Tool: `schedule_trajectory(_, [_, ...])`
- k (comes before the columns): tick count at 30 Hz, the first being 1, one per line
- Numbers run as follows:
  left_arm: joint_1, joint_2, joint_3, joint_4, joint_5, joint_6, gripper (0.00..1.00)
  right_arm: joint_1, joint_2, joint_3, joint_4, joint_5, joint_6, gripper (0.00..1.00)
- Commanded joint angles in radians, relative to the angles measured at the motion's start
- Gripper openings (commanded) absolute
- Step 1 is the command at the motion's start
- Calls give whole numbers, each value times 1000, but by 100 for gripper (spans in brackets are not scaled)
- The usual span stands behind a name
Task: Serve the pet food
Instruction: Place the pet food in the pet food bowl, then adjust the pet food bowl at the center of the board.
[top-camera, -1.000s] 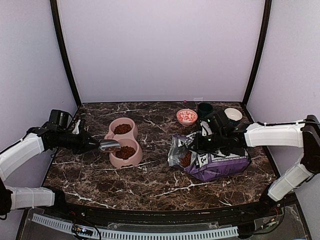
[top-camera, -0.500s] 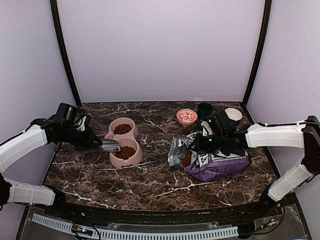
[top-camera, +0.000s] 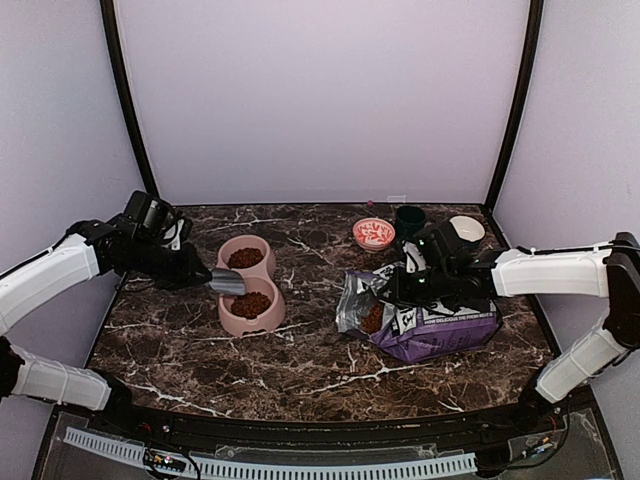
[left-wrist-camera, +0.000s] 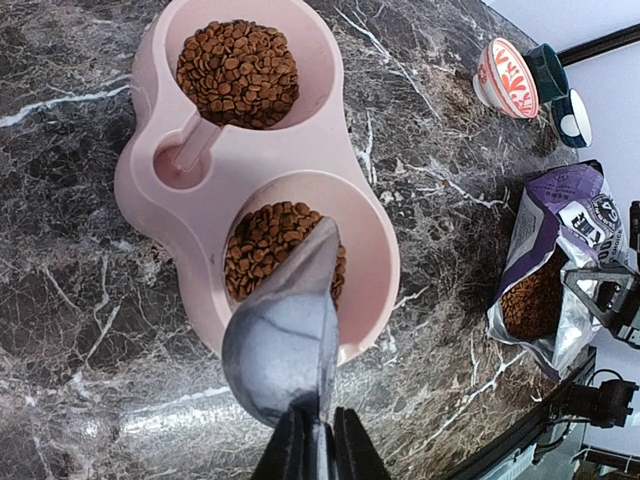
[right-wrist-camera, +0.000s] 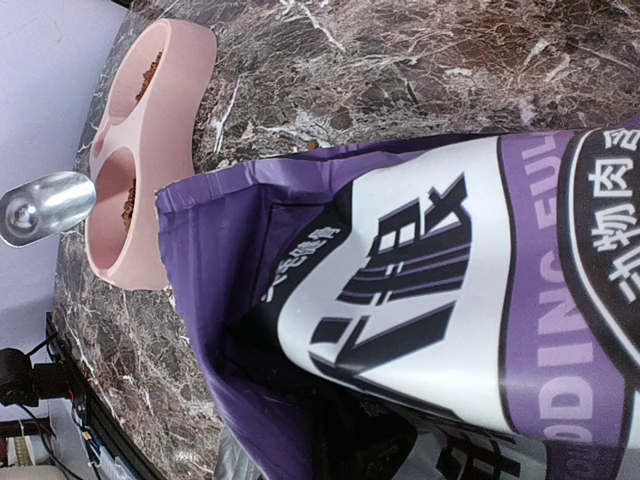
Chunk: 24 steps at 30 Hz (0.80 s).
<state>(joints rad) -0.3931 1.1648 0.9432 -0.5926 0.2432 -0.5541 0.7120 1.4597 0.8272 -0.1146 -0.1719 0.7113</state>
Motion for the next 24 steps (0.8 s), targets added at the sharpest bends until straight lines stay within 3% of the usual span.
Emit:
schedule_trajectory(1, [-29,5,46,-20,-33,-7,0,-26,-26,-29,-10,48,-7,0])
schedule_trajectory(24, [-149,176,177,126,-34,-23,0,-31,-34,-37,-18,54,-4,0])
